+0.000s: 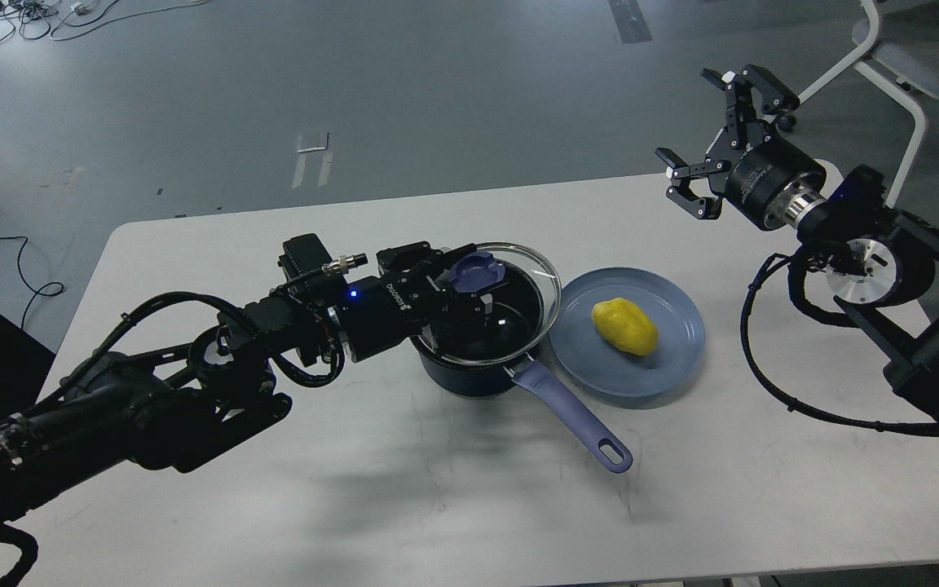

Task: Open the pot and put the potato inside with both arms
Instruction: 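Set the glass lid on the table beside the saucepan, release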

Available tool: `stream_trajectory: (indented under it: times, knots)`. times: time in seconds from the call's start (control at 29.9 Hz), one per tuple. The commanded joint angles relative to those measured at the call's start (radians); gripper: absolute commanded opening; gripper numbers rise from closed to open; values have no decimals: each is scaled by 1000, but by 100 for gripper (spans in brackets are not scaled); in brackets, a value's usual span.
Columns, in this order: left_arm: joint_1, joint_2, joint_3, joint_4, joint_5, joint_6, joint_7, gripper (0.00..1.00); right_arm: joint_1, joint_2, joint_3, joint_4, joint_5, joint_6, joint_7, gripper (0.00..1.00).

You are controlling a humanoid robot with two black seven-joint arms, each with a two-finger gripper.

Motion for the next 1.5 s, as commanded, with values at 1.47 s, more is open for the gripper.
stream_trajectory:
  times: [1.47]
  knots:
    - [272,144,5,318,-61,131,0,54,-9,14,-9,-13,-1,2,0,100]
